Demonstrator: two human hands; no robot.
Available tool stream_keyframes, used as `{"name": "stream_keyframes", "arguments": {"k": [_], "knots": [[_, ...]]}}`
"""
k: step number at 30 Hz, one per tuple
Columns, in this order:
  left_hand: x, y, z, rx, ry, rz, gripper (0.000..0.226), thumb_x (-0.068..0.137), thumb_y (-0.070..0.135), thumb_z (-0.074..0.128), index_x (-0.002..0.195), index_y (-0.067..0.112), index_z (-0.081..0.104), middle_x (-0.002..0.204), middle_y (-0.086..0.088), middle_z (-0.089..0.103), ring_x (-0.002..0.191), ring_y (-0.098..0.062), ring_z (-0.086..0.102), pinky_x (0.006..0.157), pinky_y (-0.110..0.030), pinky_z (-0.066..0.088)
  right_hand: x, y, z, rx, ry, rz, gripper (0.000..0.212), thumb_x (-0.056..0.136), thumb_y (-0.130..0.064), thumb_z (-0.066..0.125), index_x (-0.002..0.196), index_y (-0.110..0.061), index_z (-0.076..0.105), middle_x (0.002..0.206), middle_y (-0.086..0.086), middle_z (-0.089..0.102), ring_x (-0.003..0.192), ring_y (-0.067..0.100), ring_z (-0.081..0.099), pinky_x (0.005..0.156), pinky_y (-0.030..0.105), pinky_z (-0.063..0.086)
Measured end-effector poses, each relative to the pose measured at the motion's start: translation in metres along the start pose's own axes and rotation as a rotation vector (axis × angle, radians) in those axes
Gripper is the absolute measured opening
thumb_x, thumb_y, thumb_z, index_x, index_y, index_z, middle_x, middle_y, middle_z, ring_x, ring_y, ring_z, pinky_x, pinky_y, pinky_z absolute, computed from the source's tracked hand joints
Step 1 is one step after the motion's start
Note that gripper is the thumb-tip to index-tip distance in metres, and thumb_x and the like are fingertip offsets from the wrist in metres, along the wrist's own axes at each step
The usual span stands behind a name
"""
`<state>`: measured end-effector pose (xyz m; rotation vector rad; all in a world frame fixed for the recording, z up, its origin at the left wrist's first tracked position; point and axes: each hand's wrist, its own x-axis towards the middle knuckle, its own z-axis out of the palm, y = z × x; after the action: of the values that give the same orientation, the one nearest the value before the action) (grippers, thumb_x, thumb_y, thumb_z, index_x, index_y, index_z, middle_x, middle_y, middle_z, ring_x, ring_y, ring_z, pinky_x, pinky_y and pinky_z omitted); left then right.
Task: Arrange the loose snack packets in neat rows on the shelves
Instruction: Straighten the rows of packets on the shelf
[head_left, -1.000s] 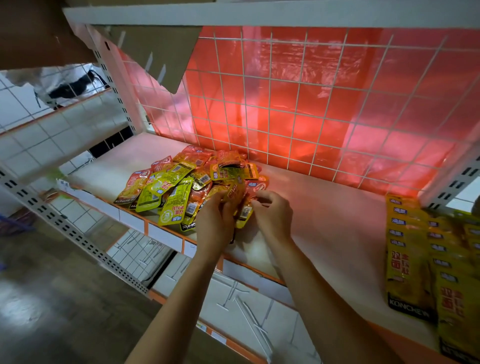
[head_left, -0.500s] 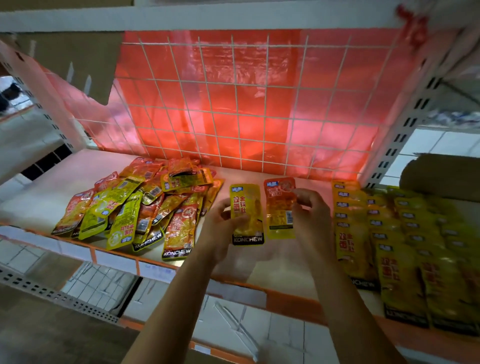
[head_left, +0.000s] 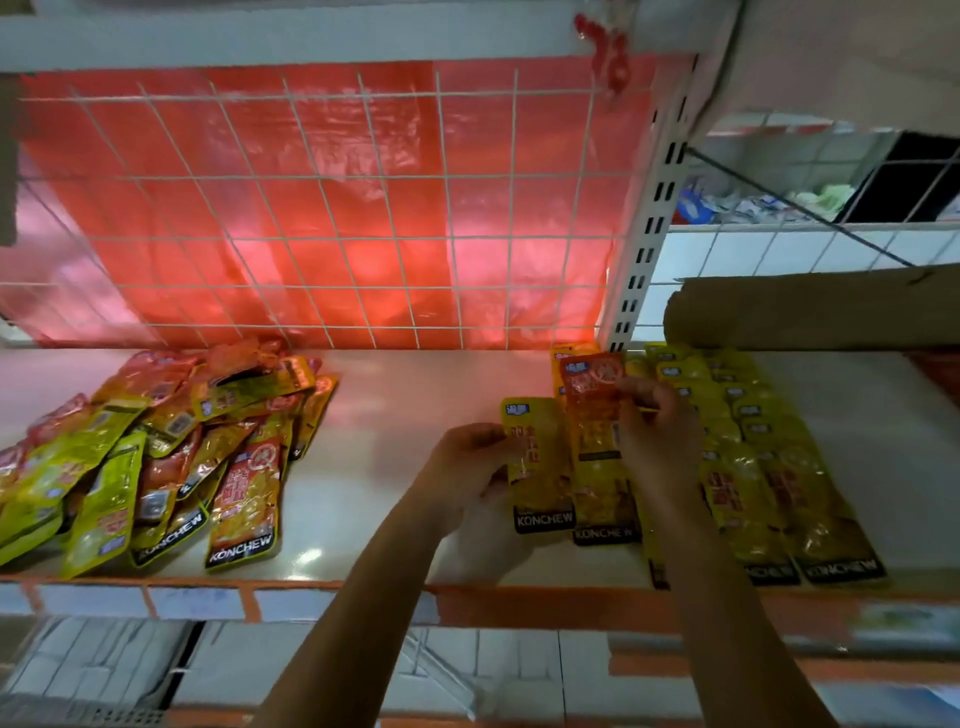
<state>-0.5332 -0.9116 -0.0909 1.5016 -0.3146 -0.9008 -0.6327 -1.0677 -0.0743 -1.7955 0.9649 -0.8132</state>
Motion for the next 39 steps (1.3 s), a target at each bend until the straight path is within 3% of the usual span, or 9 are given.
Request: {"name": "stream_keyframes", "arguments": {"k": [3, 5, 8, 14, 19, 25, 29, 34, 39], "knots": [[0.002, -0.004, 0.016, 0.078, -0.045, -0.011, 0.011, 0.09, 0.004, 0.062, 0.092, -0.004, 0.068, 0.088, -0.018, 0.073, 0.074, -0.021, 0.07, 0.059, -0.029, 0.057, 0.004, 0.007, -0.017, -0.009, 0.061, 0.03, 0.03, 0.086, 0.0, 0.049, 0.102, -0.019, 0.066, 0.091, -0.003, 0.066, 0.055, 0.002, 0.056, 0.046, 0.017, 0.039], [0.003, -0.006, 0.024, 0.153, -0.037, -0.014, 0.012, 0.089, 0.004, 0.064, 0.094, -0.007, 0.067, 0.094, -0.025, 0.07, 0.078, -0.027, 0.07, 0.072, -0.042, 0.061, 0.007, 0.011, -0.025, -0.007, 0.068, 0.047, 0.031, 0.086, -0.001, 0.048, 0.105, -0.018, 0.066, 0.093, -0.001, 0.066, 0.056, 0.007, 0.056, 0.044, 0.014, 0.039], [0.004, -0.009, 0.03, 0.26, 0.007, -0.007, 0.006, 0.084, 0.008, 0.071, 0.088, 0.008, 0.066, 0.087, -0.017, 0.071, 0.079, -0.029, 0.071, 0.076, -0.048, 0.059, 0.009, 0.016, -0.034, -0.001, 0.079, 0.066, 0.03, 0.087, -0.001, 0.048, 0.102, -0.021, 0.065, 0.087, -0.005, 0.064, 0.047, 0.002, 0.05, 0.036, 0.01, 0.034], [0.002, -0.011, 0.037, 0.546, 0.091, 0.049, 0.018, 0.076, 0.026, 0.079, 0.08, 0.024, 0.062, 0.082, 0.002, 0.072, 0.079, -0.016, 0.07, 0.077, -0.042, 0.06, 0.011, 0.021, -0.038, -0.001, 0.085, 0.065, 0.03, 0.087, 0.0, 0.049, 0.101, -0.02, 0.066, 0.091, -0.004, 0.066, 0.052, 0.004, 0.052, 0.045, 0.019, 0.035], [-0.002, -0.011, 0.043, 0.604, 0.116, 0.051, 0.017, 0.077, 0.024, 0.078, 0.077, 0.026, 0.061, 0.085, 0.0, 0.07, 0.081, -0.02, 0.07, 0.079, -0.043, 0.059, 0.011, 0.024, -0.04, 0.017, 0.073, 0.068, 0.031, 0.087, 0.001, 0.049, 0.1, -0.021, 0.066, 0.082, -0.019, 0.06, 0.049, 0.0, 0.055, 0.041, 0.016, 0.039], [-0.005, -0.012, 0.049, 0.669, 0.123, 0.056, 0.018, 0.08, 0.028, 0.076, 0.083, 0.023, 0.059, 0.085, 0.002, 0.072, 0.078, -0.016, 0.071, 0.08, -0.04, 0.059, 0.009, 0.028, -0.042, 0.041, 0.05, 0.082, 0.034, 0.086, 0.001, 0.048, 0.097, -0.027, 0.063, 0.092, -0.011, 0.063, 0.052, 0.003, 0.054, 0.044, 0.02, 0.036], [-0.005, -0.01, 0.051, 0.782, 0.16, 0.067, 0.024, 0.082, 0.035, 0.074, 0.09, 0.021, 0.057, 0.087, 0.003, 0.071, 0.077, -0.013, 0.068, 0.075, -0.033, 0.057, 0.006, 0.032, -0.048, 0.036, 0.052, 0.056, 0.031, 0.087, 0.0, 0.049, 0.101, -0.024, 0.065, 0.097, -0.01, 0.063, 0.074, 0.01, 0.061, 0.056, 0.021, 0.043], [-0.005, -0.001, 0.065, 0.965, 0.296, 0.215, 0.024, 0.086, 0.042, 0.066, 0.088, 0.025, 0.049, 0.08, 0.01, 0.059, 0.075, -0.013, 0.058, 0.065, -0.023, 0.04, 0.007, 0.038, -0.059, 0.053, 0.062, 0.055, 0.029, 0.09, 0.001, 0.051, 0.104, -0.02, 0.064, 0.09, -0.018, 0.057, 0.067, -0.019, 0.055, 0.046, 0.004, 0.039], [0.001, 0.013, 0.108, 0.886, 0.236, 0.36, 0.007, 0.09, 0.033, 0.061, 0.094, 0.028, 0.06, 0.081, 0.012, 0.061, 0.081, -0.012, 0.061, 0.071, -0.024, 0.043, 0.016, 0.051, -0.085, 0.041, 0.041, 0.044, 0.03, 0.088, 0.002, 0.053, 0.105, -0.02, 0.063, 0.089, -0.021, 0.056, 0.062, -0.022, 0.053, 0.045, 0.002, 0.038]]}}
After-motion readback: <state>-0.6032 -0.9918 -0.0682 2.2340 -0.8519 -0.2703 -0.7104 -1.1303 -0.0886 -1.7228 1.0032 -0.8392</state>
